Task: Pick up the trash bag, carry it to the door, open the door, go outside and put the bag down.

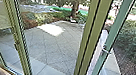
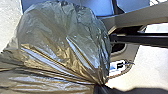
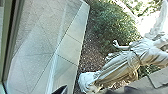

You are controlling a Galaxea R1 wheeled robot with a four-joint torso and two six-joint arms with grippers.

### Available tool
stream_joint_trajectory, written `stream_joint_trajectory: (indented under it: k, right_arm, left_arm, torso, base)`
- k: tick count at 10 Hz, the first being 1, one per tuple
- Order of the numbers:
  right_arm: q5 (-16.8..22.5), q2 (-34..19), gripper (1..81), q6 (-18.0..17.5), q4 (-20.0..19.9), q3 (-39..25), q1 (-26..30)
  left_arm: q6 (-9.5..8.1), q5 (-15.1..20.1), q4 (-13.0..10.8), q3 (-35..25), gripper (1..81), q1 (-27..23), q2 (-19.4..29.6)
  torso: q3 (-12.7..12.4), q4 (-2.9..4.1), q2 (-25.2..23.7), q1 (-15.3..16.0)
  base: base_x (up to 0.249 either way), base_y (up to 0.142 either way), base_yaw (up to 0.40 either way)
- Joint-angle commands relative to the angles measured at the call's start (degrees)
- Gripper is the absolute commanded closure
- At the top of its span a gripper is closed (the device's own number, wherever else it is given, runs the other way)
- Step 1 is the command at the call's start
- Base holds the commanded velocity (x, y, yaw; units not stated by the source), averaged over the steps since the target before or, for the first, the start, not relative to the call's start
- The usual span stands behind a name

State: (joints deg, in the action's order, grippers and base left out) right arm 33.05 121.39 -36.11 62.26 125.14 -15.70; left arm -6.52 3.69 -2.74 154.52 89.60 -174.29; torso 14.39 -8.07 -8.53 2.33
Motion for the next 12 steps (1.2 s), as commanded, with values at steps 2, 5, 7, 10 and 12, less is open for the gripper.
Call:
stream_joint_trajectory:
  k: [2, 5, 7, 10, 12]
  right_arm:
    - [-3.51, 0.89, 1.0, 3.50, 11.39, 13.71, 9.24]
    - [-7.91, 2.65, 1.0, 3.50, 11.48, 20.05, 7.39]
    - [-10.53, 2.22, 1.0, 4.11, 11.57, 22.92, 6.86]
    - [-16.44, 2.13, 1.0, 4.82, 11.57, 28.75, 4.06]
    - [-18.28, 2.39, 1.0, 4.73, 11.31, 31.39, 3.17]
  left_arm:
    - [-0.25, 4.66, 1.16, -0.35, 81.1, -1.13, -0.27]
    - [-0.25, 5.18, 1.51, -0.35, 81.1, -1.13, -0.19]
    - [-0.25, 5.18, 1.51, -0.35, 81.1, -1.13, -0.19]
    - [-0.16, 5.45, 1.42, -0.35, 81.1, -1.13, -0.36]
    - [-0.16, 5.45, 1.42, -0.35, 81.1, -1.13, -0.54]
  torso:
    - [0.00, -2.25, 0.00, 0.00]
    - [0.00, -5.79, 0.00, 0.02]
    - [0.00, -5.55, 0.00, 0.02]
    - [0.00, -6.76, 0.00, 0.02]
    - [0.00, -6.76, 0.00, 0.02]
  base:
    - [0.000, 0.000, 0.000]
    - [0.000, 0.000, 0.000]
    - [0.000, 0.000, 0.000]
    - [0.000, 0.000, 0.000]
    - [0.000, 0.000, 0.000]
